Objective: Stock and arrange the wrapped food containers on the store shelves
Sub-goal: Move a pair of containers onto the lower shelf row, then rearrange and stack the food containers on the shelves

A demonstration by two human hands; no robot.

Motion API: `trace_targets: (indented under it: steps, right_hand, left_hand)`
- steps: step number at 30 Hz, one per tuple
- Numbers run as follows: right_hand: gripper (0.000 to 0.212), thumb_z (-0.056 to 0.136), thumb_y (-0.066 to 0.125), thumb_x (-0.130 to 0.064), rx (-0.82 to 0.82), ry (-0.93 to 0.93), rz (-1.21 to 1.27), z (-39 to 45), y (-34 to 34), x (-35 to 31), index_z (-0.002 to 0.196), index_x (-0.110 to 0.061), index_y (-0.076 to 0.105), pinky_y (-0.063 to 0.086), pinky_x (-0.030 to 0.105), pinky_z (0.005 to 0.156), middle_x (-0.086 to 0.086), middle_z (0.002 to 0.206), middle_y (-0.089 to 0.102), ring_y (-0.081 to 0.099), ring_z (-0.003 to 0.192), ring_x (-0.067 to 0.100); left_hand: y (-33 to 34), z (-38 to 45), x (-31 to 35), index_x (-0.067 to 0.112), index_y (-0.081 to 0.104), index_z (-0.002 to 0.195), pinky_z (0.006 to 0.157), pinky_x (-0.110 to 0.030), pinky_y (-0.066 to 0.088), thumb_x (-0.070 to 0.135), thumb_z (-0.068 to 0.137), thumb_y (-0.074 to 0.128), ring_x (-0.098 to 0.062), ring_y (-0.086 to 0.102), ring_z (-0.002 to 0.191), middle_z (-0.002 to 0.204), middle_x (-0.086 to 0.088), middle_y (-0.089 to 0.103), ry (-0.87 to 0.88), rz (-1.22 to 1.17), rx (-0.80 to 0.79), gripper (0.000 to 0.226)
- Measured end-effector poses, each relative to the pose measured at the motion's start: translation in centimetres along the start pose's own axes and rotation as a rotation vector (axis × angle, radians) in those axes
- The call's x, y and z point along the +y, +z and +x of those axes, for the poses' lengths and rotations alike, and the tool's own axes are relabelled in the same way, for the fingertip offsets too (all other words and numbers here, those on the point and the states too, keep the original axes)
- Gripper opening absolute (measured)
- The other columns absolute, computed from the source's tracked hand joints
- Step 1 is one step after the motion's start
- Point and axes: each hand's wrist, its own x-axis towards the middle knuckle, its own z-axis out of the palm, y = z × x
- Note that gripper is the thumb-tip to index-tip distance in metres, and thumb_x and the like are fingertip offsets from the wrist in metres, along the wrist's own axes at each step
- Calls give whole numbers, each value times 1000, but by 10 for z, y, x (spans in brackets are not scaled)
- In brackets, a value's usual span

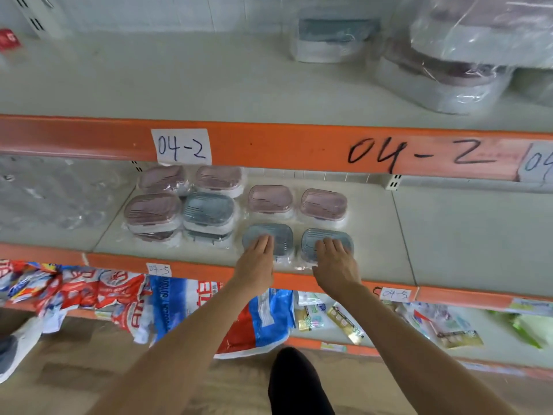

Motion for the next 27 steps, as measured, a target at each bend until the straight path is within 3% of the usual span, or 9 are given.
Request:
trace_targets:
  steps: [3,5,8,10,12,15,21,24,27]
  right_hand:
    - [83,94,45,-45,-261,-25,-18,9,-6,-3,148,-2,0,4,38,117,19,156,-8,-7,145,31]
    - [88,93,48,-46,-334,-46,-34,13,-17,-3,148,-1,-4,4,40,117,20,155,-13,-10,144,32]
    - [74,93,51,-35,-329,-63,24,2,-36,-8,147,-3,12,18,40,116,16,155,6,8,144,30]
    - [58,93,51,-24,-331,-72,86,-12,-49,-16,142,-6,26,29,39,111,11,149,25,23,138,28]
    - [48,94,46,-16,-374,-98,103,-31,-65,-27,140,-9,34,31,38,109,7,145,34,28,135,25]
    - [45,94,45,-14,-398,-137,111,-58,-103,-46,139,-14,39,35,37,106,7,141,42,38,131,24]
    - [31,94,47,-15,-195,-249,162,-109,-212,-79,122,-18,60,46,34,95,3,126,59,57,111,21]
    - [29,94,48,-16,-17,-308,110,-126,-265,-83,120,-17,60,48,31,88,1,122,60,58,106,19]
    - [27,94,49,-17,112,-323,81,-131,-309,-77,120,-15,58,46,29,82,3,117,59,58,100,21]
  left_hand:
    - [-5,3,-8,1,-16,146,119,-32,-3,21,99,42,-24,-17,144,156,-14,-19,15,31,-134,78]
    - [-13,2,-7,1,-14,147,117,-33,0,23,98,44,-24,-16,145,156,-13,-18,-1,-7,-169,79]
    - [-28,-12,-2,2,21,147,115,-38,26,19,96,47,-28,12,145,156,-12,12,-8,-94,-150,59]
    - [-42,-30,-1,5,51,125,100,-39,43,16,95,46,-26,45,125,133,-11,46,14,-118,-164,32]
    - [-60,-56,-2,8,61,103,86,-37,48,12,92,45,-23,59,102,109,-6,62,27,-85,-182,21]
    - [-98,-98,-7,9,64,95,80,-35,50,11,90,44,-24,62,93,99,-5,67,37,-15,-146,20]
    - [-199,-157,-10,6,61,83,68,-31,49,13,88,46,-26,61,80,84,-7,64,123,78,75,17]
    - [-247,-164,0,18,46,72,59,-27,40,15,89,47,-21,54,69,69,3,51,167,71,246,17]
    - [-283,-155,15,19,52,71,56,-28,35,18,88,49,-22,58,71,67,4,56,188,22,389,17]
